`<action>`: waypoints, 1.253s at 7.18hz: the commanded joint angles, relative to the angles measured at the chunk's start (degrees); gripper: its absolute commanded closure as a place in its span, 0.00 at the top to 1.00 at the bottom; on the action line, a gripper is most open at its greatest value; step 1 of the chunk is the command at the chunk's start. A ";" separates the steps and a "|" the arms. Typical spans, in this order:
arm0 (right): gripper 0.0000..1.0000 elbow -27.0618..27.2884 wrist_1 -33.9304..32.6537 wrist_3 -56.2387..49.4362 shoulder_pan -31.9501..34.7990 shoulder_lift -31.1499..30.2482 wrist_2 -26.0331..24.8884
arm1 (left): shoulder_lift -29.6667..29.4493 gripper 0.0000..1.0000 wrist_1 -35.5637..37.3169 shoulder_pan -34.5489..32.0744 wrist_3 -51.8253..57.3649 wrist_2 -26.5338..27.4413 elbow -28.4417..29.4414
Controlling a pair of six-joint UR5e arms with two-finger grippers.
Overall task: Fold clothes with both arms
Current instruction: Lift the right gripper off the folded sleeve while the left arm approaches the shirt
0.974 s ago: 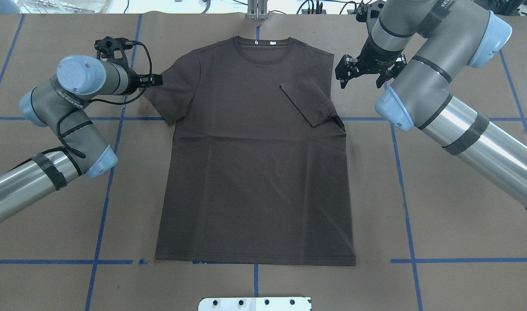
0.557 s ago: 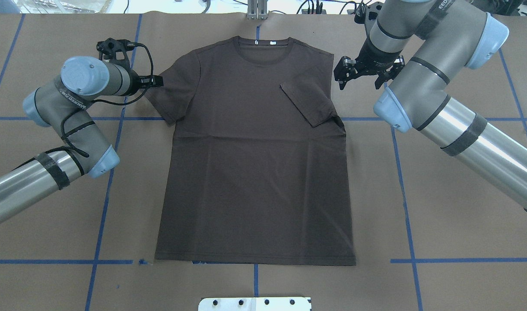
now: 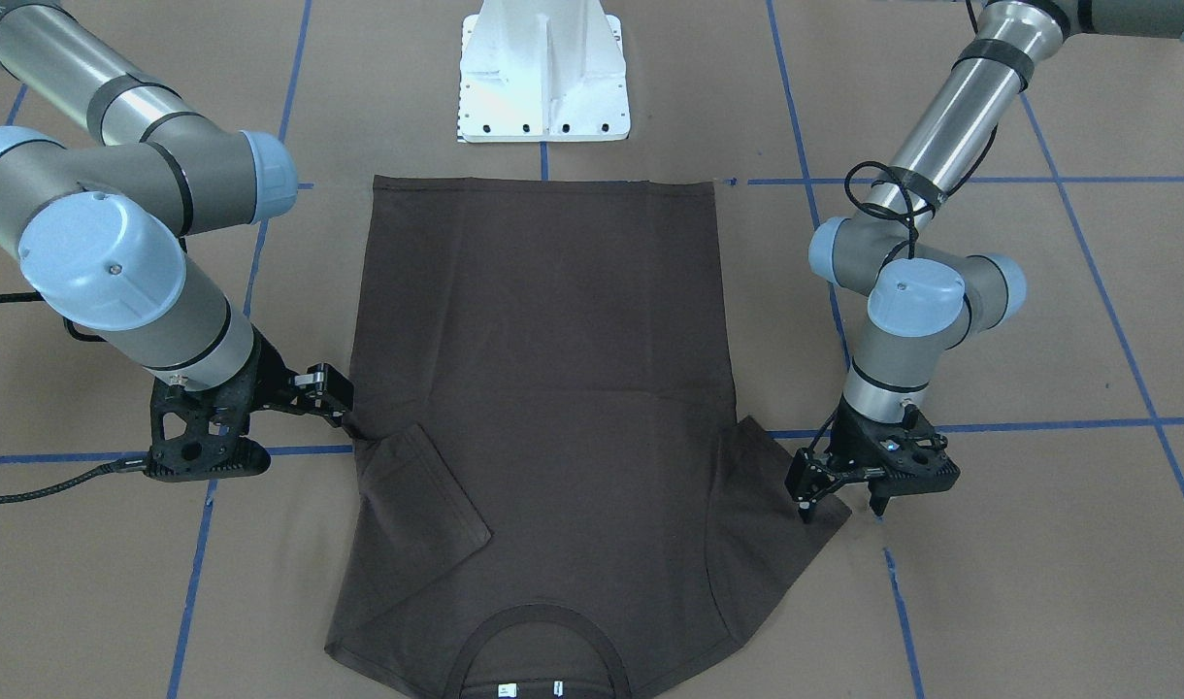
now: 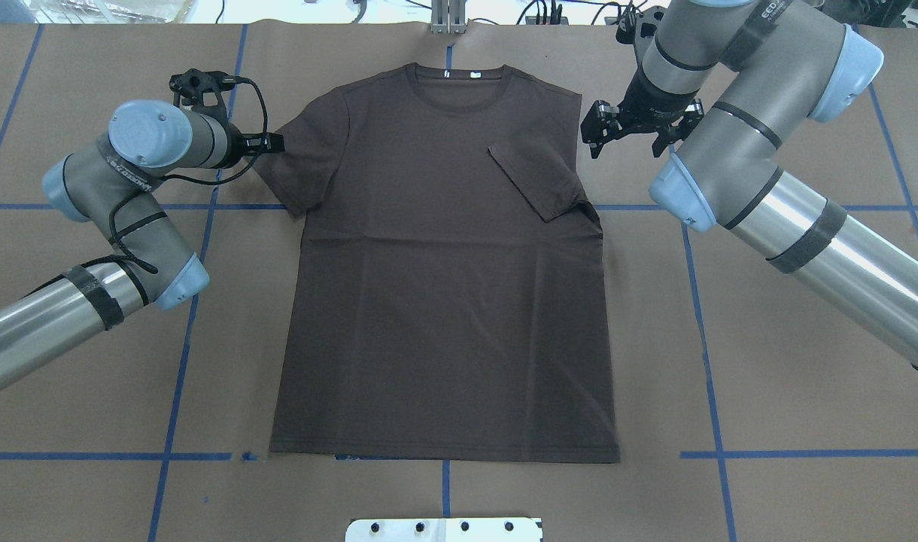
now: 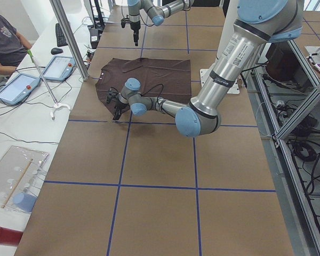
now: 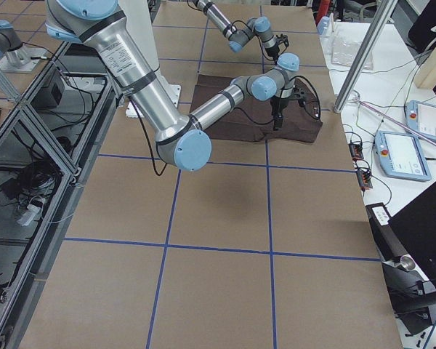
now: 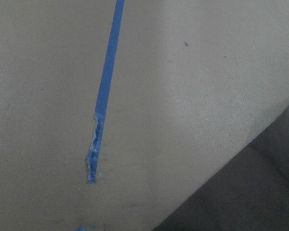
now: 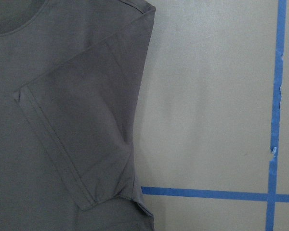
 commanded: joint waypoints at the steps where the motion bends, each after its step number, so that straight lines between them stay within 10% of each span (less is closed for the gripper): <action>1: 1.00 -0.01 0.00 0.00 -0.01 0.03 0.00 | -0.07 0.80 -0.67 0.16 -0.07 0.00 0.12; 6: 1.00 0.08 0.00 0.00 -0.01 0.12 0.09 | -0.33 0.04 -0.68 0.33 -0.25 0.00 -0.50; 9: 1.00 0.08 0.00 0.00 -0.01 0.03 0.09 | -0.60 0.00 0.28 0.33 -0.16 -0.44 -2.86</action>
